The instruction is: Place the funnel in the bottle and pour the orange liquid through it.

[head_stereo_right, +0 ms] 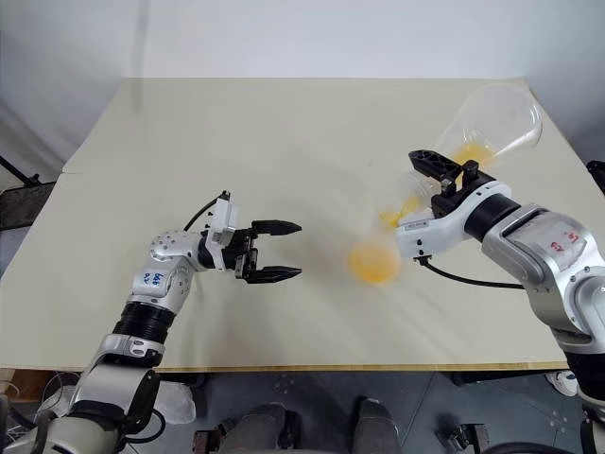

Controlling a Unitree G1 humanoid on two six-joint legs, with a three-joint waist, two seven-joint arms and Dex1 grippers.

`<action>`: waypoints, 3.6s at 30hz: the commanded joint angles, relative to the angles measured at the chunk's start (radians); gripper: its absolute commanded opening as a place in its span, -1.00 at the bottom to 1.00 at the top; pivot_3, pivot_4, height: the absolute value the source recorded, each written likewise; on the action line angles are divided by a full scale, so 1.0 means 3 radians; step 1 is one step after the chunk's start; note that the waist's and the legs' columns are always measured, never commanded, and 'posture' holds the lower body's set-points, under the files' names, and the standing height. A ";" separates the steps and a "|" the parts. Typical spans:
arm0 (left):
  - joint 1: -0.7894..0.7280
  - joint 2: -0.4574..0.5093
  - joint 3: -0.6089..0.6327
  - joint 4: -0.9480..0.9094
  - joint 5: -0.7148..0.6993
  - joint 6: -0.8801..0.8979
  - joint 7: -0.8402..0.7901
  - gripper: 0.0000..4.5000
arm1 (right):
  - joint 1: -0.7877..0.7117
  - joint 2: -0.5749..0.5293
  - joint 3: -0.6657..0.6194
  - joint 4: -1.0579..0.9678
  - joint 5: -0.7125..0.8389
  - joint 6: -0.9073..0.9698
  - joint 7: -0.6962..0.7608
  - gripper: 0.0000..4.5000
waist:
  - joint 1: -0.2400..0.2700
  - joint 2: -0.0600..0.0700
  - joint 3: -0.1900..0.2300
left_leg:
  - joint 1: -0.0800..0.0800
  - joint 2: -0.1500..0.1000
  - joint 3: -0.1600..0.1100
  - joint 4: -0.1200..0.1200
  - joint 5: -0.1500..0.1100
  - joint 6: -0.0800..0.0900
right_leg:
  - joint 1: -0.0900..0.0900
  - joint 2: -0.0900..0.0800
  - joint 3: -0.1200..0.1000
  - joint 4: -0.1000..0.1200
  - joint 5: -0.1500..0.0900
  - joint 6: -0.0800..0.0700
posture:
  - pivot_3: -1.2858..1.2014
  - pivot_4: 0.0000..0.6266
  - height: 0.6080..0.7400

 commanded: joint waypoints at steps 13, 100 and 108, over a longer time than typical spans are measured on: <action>-0.0010 -0.0002 0.0021 -0.0128 -0.0019 -0.0004 0.0034 1.00 | -0.0132 -0.0055 -0.0107 0.0051 -0.0046 -0.0147 -0.0117 0.11 | -0.0001 0.0000 0.0000 | 0.0000 0.0000 0.0000 0.0000 0.0000 0.0000 | 0.0000 0.0000 0.0000 0.0000 0.0000 0.0000 | 0.03 -0.52 1.00; -0.0423 0.0224 0.0079 0.0160 0.0009 -0.0014 -0.0141 1.00 | -0.0233 0.2053 -0.2025 -0.0557 0.2689 0.3161 0.0067 0.11 | 0.0002 0.0000 0.0000 | 0.0004 -0.0006 -0.0007 0.0001 0.0000 0.0000 | -0.0003 -0.0002 -0.0004 0.0022 0.0000 0.0000 | 0.03 -0.52 1.00; -0.0363 0.0237 0.0071 0.0037 -0.0014 0.0070 -0.0132 1.00 | 0.0143 0.1920 -0.2254 0.0251 0.3096 0.2585 -0.0081 0.11 | -0.0026 0.0001 0.0000 | 0.0008 -0.0005 0.0001 -0.0003 0.0000 0.0000 | -0.0006 -0.0001 0.0000 0.0024 0.0000 0.0000 | 0.03 -0.52 1.00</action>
